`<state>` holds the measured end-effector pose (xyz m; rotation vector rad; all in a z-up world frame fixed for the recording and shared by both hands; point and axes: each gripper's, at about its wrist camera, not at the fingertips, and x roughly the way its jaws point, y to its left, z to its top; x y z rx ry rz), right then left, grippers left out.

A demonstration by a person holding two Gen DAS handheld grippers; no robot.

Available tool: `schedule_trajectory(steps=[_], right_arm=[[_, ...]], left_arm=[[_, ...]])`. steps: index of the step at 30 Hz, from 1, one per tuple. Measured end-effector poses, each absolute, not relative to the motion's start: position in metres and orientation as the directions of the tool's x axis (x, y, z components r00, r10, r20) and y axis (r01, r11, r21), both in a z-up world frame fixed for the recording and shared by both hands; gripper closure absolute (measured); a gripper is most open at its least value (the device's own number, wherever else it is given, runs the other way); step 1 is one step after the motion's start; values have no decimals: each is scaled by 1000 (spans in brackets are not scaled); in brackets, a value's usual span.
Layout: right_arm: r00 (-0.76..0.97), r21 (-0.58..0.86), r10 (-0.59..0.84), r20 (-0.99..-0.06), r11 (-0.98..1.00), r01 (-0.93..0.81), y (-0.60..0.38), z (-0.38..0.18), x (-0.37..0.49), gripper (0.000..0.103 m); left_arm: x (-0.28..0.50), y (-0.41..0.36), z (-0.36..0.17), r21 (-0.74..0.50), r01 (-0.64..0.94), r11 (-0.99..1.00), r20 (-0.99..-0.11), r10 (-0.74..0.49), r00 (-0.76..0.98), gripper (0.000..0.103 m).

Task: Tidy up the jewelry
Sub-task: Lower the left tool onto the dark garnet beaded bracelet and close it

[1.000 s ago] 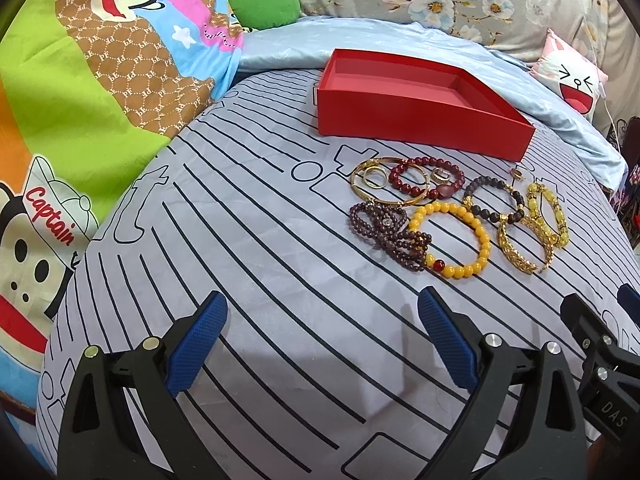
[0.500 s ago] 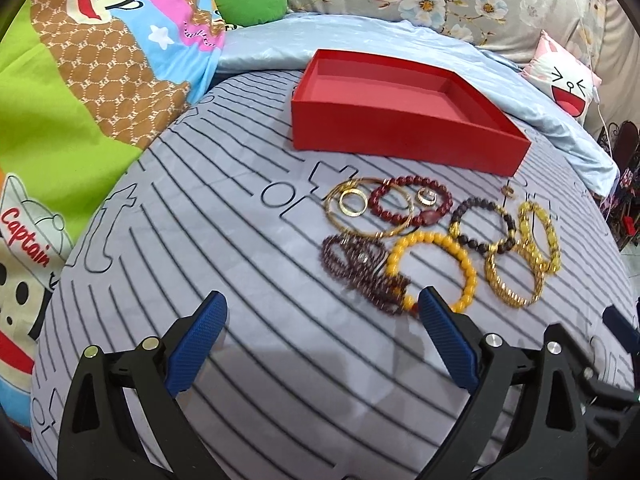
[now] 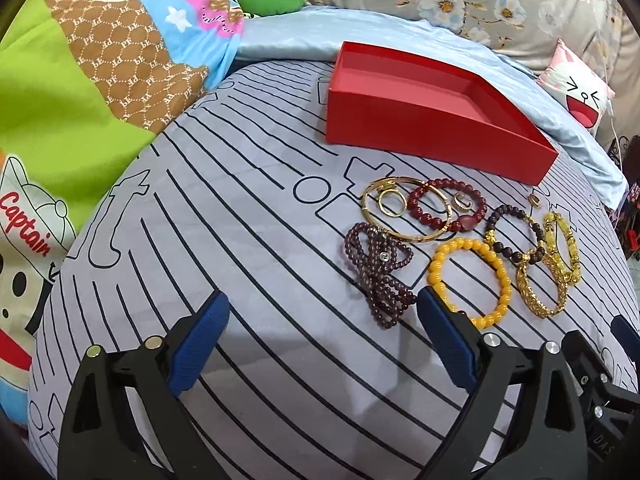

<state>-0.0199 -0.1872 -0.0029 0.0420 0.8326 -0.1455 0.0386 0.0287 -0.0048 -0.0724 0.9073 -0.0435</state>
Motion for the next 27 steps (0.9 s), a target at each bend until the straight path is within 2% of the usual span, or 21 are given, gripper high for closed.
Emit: schedule_trajectory(steps=[4, 7, 16, 21, 27], right_arm=[[661, -20, -109, -742, 990, 140, -185, -4, -19, 7], [661, -19, -108, -743, 990, 141, -185, -4, -19, 7], [656, -3, -101, -748, 989, 149, -190, -3, -13, 7], [658, 17, -92, -747, 987, 158, -196, 1, -8, 7], [657, 36, -66, -751, 989, 140, -193, 3, 0, 8]], left_arm=[[42, 23, -5, -57, 29, 998, -788, -63, 613, 19], [45, 19, -5, -43, 44, 998, -785, -61, 617, 28], [45, 15, -2, -64, 92, 994, -769, -108, 631, 65], [46, 17, -2, -82, 103, 991, -765, -129, 631, 90], [48, 19, -2, -93, 106, 990, -763, -139, 631, 91]])
